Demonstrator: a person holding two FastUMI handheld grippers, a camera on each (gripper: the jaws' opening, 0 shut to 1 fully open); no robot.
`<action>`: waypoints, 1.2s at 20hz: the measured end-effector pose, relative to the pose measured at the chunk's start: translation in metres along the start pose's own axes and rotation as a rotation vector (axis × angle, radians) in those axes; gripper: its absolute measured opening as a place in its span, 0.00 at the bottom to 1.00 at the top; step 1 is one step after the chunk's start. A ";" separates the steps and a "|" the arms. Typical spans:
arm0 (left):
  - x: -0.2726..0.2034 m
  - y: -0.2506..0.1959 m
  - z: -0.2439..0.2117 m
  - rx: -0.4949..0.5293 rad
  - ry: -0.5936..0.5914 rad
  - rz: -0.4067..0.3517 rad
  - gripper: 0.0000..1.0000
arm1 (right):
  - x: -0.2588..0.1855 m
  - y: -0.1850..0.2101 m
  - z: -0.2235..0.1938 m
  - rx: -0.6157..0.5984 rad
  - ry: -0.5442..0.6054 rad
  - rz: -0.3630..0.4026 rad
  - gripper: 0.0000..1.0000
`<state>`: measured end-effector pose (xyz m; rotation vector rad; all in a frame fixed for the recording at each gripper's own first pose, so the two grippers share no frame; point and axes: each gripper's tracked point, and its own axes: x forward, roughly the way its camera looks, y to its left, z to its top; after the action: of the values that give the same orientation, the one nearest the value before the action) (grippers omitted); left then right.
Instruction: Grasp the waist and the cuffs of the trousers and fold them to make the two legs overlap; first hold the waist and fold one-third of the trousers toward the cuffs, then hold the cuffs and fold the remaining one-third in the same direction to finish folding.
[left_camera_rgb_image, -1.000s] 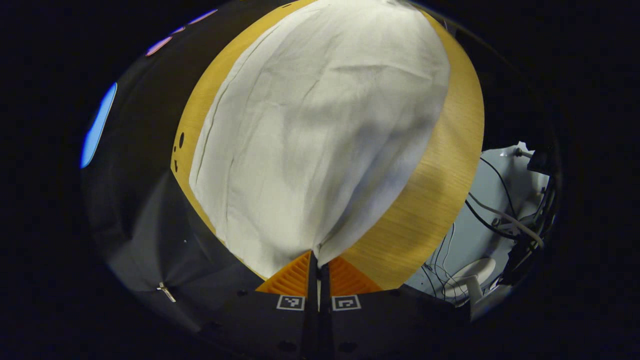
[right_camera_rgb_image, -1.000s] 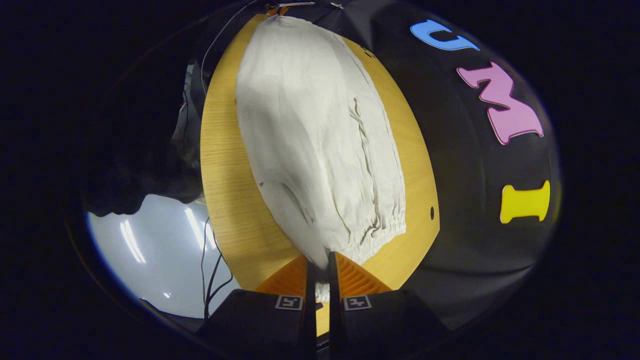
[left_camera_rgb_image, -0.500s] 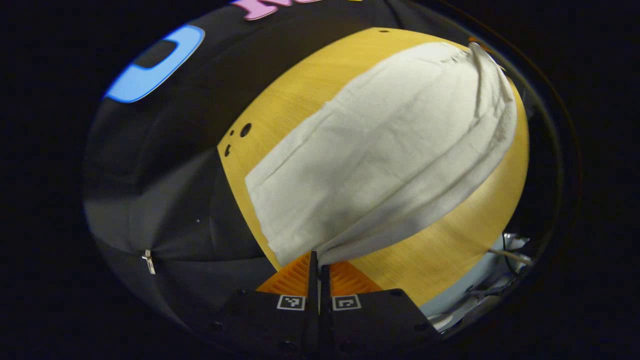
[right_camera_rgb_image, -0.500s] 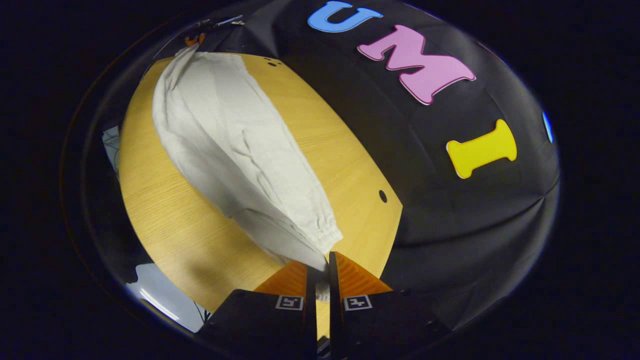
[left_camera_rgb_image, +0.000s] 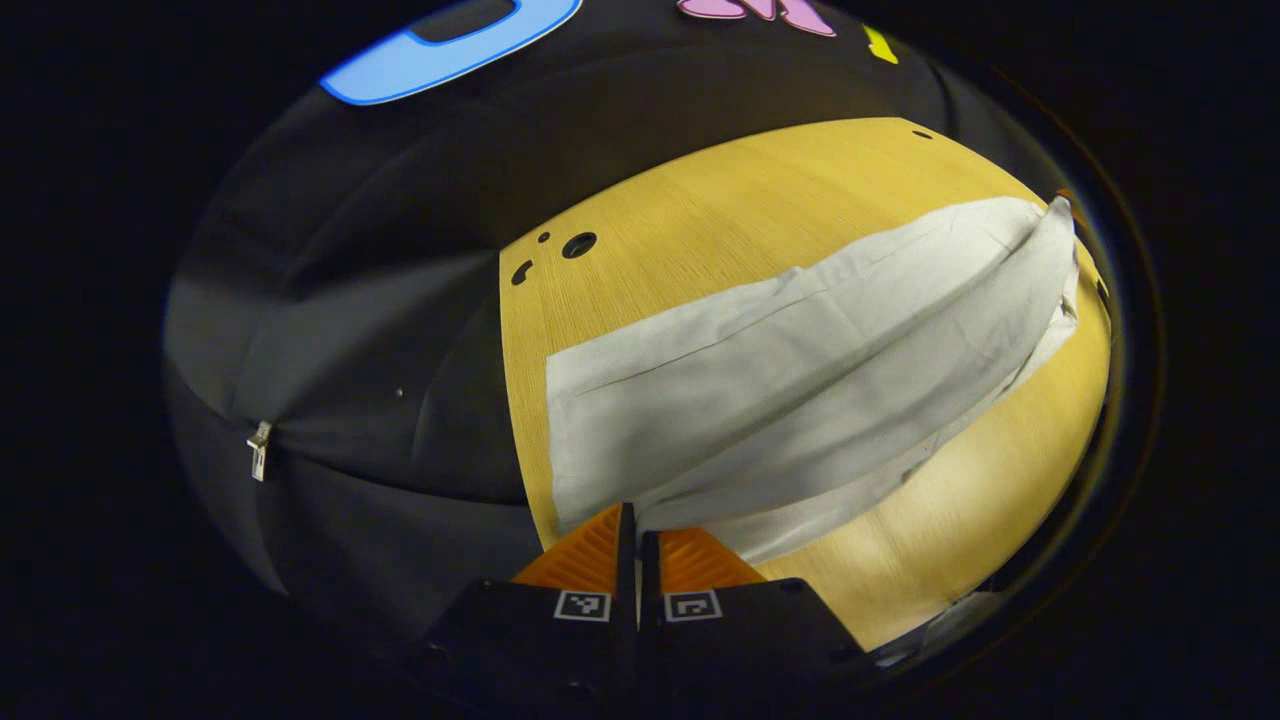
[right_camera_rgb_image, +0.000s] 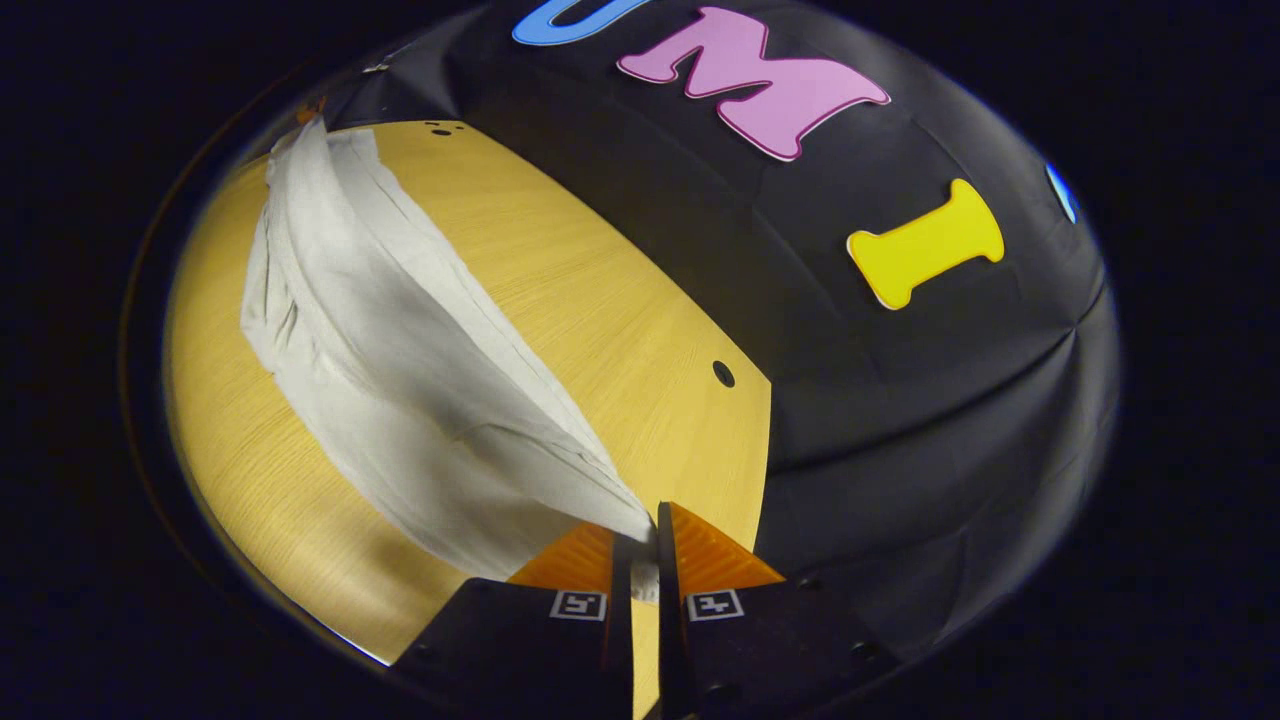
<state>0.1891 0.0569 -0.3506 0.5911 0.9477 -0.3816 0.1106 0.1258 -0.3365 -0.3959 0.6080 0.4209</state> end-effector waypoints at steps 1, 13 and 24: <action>0.005 -0.001 0.003 -0.022 0.005 -0.002 0.05 | 0.004 0.000 0.002 0.020 0.004 0.002 0.14; 0.054 0.006 0.036 0.009 0.086 0.025 0.05 | 0.058 0.000 0.006 0.039 0.064 0.027 0.14; 0.101 -0.008 0.029 0.040 0.189 0.008 0.05 | 0.106 0.021 -0.012 0.033 0.136 0.090 0.14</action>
<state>0.2571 0.0278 -0.4251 0.6756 1.1204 -0.3422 0.1731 0.1652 -0.4162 -0.3683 0.7664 0.4719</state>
